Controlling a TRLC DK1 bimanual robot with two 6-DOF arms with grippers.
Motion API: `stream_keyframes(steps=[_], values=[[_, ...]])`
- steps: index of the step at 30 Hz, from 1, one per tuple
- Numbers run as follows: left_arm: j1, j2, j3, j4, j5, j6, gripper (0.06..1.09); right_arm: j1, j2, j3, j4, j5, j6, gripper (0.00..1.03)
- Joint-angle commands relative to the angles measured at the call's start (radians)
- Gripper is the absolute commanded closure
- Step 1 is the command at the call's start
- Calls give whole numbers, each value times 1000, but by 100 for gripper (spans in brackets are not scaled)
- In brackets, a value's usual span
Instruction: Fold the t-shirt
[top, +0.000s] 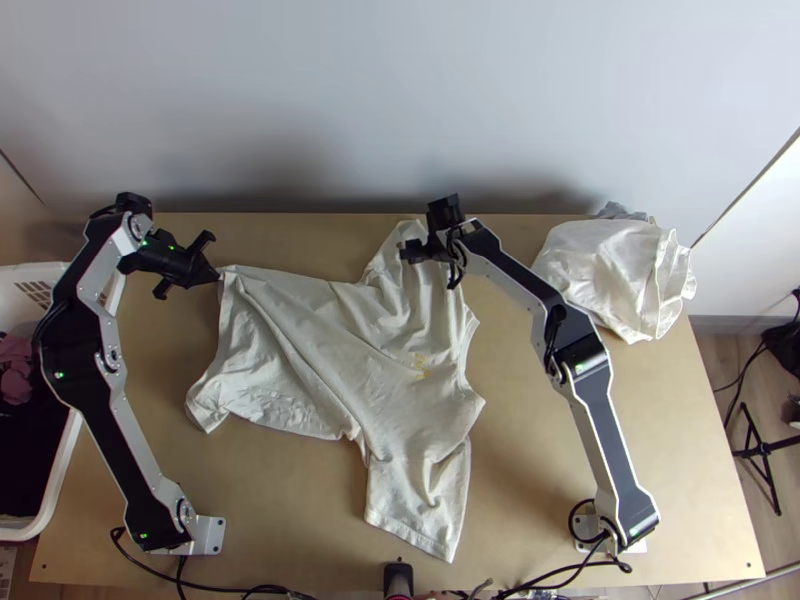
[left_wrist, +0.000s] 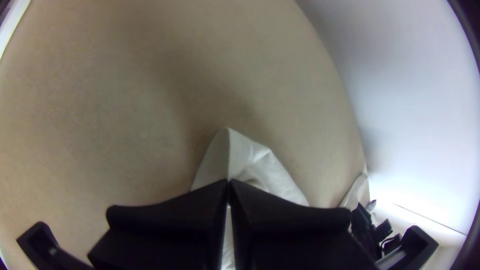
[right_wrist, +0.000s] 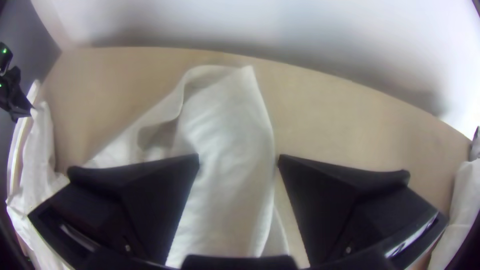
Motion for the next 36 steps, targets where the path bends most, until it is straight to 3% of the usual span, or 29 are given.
stream_keyframes(steps=[1, 3, 18, 28, 36], values=[[-3, 10, 9, -10, 2, 15, 97, 13, 10, 20, -31, 40, -44, 55], [1, 15, 11, -11, 2, 11, 97, 13, 24, 51, -35, 55, -72, 95], [1, -33, -12, -37, 4, 70, 99, 27, -42, 53, -60, 77, -96, 99], [8, -76, -26, -77, 25, 107, 99, 91, -219, -121, -87, 77, -95, 99], [19, -91, -23, -116, 48, 119, 99, 81, -346, -282, -23, 77, -87, 99]])
